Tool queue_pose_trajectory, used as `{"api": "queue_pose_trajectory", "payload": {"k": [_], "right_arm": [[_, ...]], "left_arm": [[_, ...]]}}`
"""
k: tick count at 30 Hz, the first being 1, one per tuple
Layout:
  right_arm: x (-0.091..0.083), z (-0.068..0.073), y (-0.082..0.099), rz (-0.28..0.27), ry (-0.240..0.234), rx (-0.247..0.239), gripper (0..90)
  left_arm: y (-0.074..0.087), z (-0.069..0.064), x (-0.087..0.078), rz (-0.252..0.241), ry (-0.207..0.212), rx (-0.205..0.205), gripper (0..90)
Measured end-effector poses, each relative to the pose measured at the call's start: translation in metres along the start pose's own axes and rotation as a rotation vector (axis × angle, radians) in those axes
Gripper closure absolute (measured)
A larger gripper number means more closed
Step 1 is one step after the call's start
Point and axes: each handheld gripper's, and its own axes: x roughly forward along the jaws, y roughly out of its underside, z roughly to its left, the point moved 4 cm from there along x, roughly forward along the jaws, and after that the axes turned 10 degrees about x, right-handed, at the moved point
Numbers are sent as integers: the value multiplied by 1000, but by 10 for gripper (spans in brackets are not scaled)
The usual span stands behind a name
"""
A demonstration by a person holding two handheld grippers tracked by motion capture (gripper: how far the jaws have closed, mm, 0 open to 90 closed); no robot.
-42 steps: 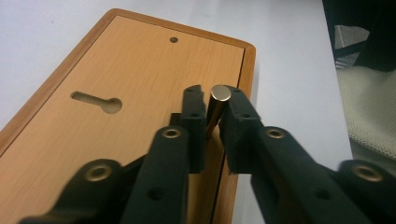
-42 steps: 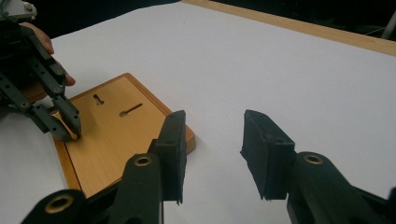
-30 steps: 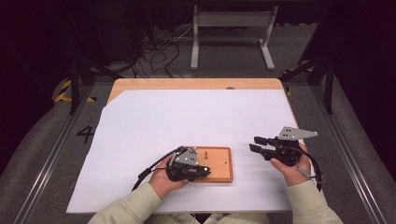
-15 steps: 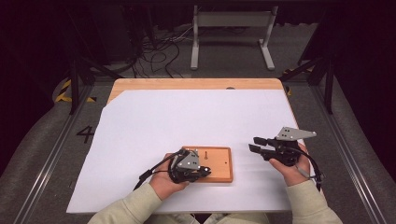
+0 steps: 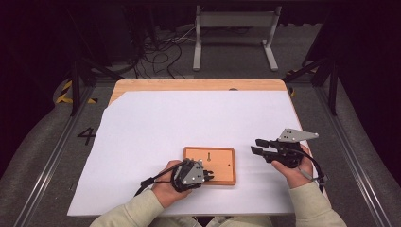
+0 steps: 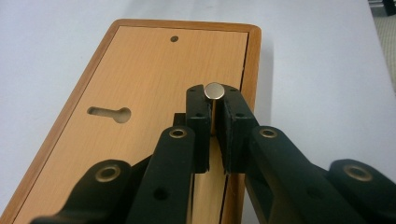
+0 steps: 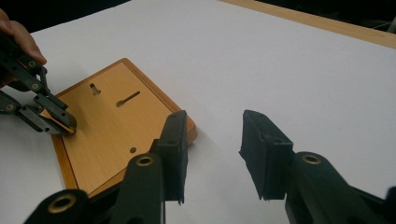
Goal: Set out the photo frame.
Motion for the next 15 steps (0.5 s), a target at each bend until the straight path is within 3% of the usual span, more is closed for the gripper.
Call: {"api": "queue_pose_trajectory", "payload": {"k": [1, 9, 15], "right_arm": [[0, 0, 0, 0, 0, 0, 614], [1, 4, -2, 2, -5, -9, 611], [2, 6, -2, 8, -6, -25, 611]], "left_arm": [[0, 0, 0, 0, 0, 0, 837], [-3, -12, -4, 24, -72, 120, 840], [-3, -12, -3, 32, -84, 109, 829]]}}
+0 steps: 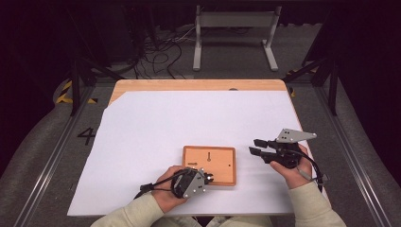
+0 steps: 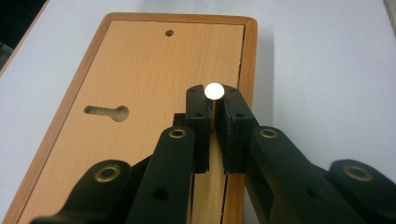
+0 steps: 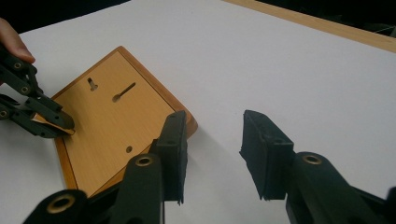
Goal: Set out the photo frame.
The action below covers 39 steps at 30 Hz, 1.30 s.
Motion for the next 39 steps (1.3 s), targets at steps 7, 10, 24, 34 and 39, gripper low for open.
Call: {"api": "queue_pose_trajectory", "payload": {"k": [7, 10, 24, 34, 39], "right_arm": [[2, 0, 0, 7, 1, -4, 614], [2, 1, 0, 10, -1, -3, 614], [6, 16, -5, 65, 3, -23, 551], [23, 21, -4, 194, -59, 79, 392], [31, 25, -5, 228, -84, 113, 336]], "left_arm": [[1, 2, 3, 19, -60, 5, 835], [1, 2, 3, 24, -63, 9, 835], [-1, -6, 0, 57, -111, 96, 841], [-1, -13, -1, 72, -143, 130, 842], [-1, -15, -2, 66, -148, 134, 841]]}}
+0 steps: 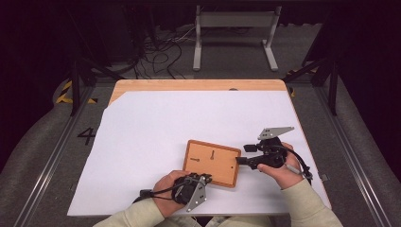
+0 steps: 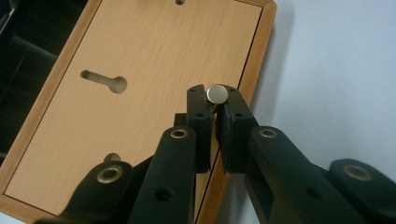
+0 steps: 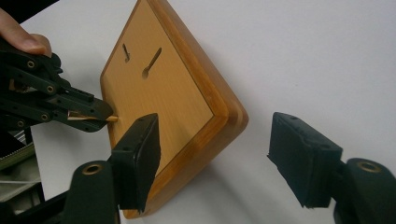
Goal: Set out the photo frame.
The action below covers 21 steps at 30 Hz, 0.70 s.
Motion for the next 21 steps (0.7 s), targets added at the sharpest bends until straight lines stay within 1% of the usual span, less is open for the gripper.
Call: {"api": "queue_pose_trajectory", "payload": {"k": [3, 7, 9, 11, 12, 13, 15, 16, 17, 18, 19, 21], "right_arm": [[4, 2, -1, 10, -12, -2, 332], [13, 2, -2, 43, -29, 17, 311], [20, 1, -2, 68, -44, 32, 286], [25, 1, -1, 88, -44, 29, 273], [28, 2, -1, 97, -50, 31, 266], [30, 2, -1, 106, -56, 31, 263], [34, 2, 0, 119, -63, 40, 262], [36, 3, 0, 124, -67, 44, 262], [38, 3, 0, 128, -76, 49, 262], [39, 3, 0, 132, -83, 53, 266], [41, 3, 0, 137, -91, 53, 278], [44, 4, 1, 148, -105, 56, 318]], "left_arm": [[0, -1, 0, -2, -1, -6, 841], [0, -1, 0, -5, -3, -8, 841], [0, -1, 0, -5, -5, 0, 841], [0, -1, 0, -6, -5, -3, 841], [1, -1, -1, 1, -1, -3, 841], [0, 1, 0, -11, -13, 11, 841], [0, 0, 0, -14, -11, 1, 841], [1, -1, 0, -7, -6, -12, 841], [1, -1, 0, -8, -5, -14, 841], [1, 0, 0, -7, -2, -11, 841], [1, 1, 0, -13, -7, 3, 841], [1, 1, 0, -14, -7, 1, 841]]}}
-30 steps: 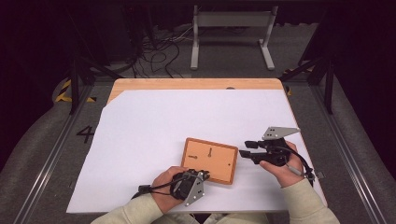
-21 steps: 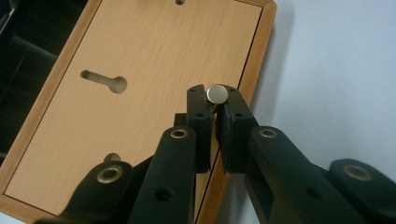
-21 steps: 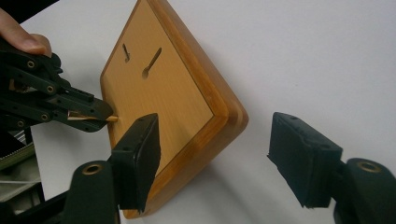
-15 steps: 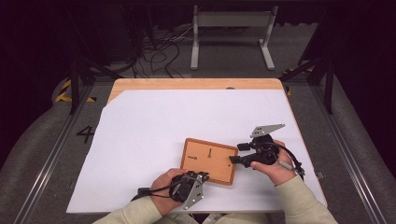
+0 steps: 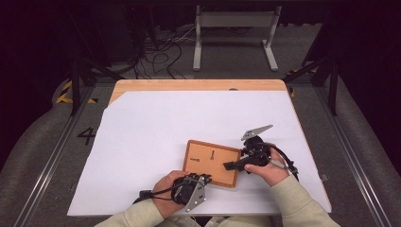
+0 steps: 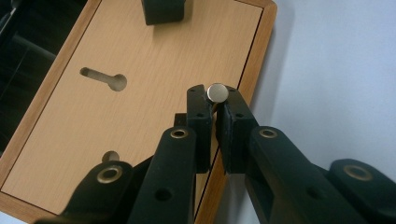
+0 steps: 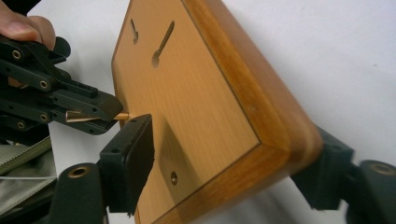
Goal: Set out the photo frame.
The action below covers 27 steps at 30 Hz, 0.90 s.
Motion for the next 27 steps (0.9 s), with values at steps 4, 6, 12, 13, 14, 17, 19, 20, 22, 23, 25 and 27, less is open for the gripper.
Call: {"api": "queue_pose_trajectory", "payload": {"k": [4, 6, 12, 13, 14, 17, 19, 20, 22, 23, 25, 27], "right_arm": [[5, 2, 1, 33, -31, 5, 395], [4, 0, 2, 44, -68, 33, 450], [2, -1, 2, 47, -108, 48, 493], [2, -1, 2, 47, -109, 48, 494], [2, -1, 2, 48, -109, 48, 496], [1, 1, 1, 51, -116, 44, 512], [0, 1, 1, 51, -117, 39, 518], [0, 2, 0, 51, -118, 33, 526], [-1, 2, 0, 52, -123, 26, 535], [-1, 3, -1, 52, -124, 20, 540], [-2, 5, -2, 52, -122, -7, 551], [-3, 6, -3, 50, -121, -19, 553]], "left_arm": [[0, -1, -1, 7, 12, -17, 840], [1, 0, -2, 10, 23, -26, 836], [2, 6, -11, -27, 78, -88, 798], [2, 8, -14, -43, 86, -102, 781], [3, 9, -18, -54, 104, -120, 768], [4, 13, -31, -131, 172, -188, 699], [3, 15, -37, -156, 187, -208, 686], [3, 17, -41, -176, 191, -217, 681], [4, 21, -48, -208, 195, -251, 665], [6, 25, -53, -233, 192, -272, 655], [10, 31, -61, -271, 187, -311, 641], [14, 38, -68, -302, 151, -351, 612]]}}
